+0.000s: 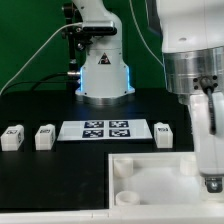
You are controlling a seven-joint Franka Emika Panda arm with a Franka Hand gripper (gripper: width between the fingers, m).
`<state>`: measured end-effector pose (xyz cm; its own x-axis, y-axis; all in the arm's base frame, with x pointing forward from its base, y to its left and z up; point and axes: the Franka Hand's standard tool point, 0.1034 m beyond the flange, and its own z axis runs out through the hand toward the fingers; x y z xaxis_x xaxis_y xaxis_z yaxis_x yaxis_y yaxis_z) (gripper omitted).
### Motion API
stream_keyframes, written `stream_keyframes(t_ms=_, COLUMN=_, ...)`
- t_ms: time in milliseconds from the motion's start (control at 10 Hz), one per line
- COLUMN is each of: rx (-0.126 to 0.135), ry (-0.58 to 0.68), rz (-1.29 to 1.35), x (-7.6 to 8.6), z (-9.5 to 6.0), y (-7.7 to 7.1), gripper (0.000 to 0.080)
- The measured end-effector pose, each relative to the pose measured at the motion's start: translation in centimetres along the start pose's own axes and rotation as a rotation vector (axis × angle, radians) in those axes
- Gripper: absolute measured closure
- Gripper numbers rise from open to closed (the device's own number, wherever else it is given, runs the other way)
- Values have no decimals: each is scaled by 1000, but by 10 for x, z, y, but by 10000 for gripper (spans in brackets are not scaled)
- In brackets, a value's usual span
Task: Assemble one leg
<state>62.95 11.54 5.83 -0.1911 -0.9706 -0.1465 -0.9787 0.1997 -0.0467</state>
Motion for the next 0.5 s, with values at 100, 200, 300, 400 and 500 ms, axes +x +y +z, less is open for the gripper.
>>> stream_keyframes(t_ms=100, rx=-3, ry=0, rz=-82, x=-2, z=2, y=2, gripper=167)
stream_keyframes(t_ms=200, rx=-3, ry=1, rz=-180, x=-4, z=2, y=2, gripper=167)
stream_keyframes(t_ms=300, rx=-4, ry=1, rz=-376, x=-6, z=2, y=3, gripper=153)
stream_keyframes(t_ms=400, rx=-7, ry=5, rz=-489, x=-11, z=3, y=7, gripper=151)
stream_keyframes(t_ms=500, rx=-7, ry=6, rz=-577, x=-11, z=3, y=6, gripper=151)
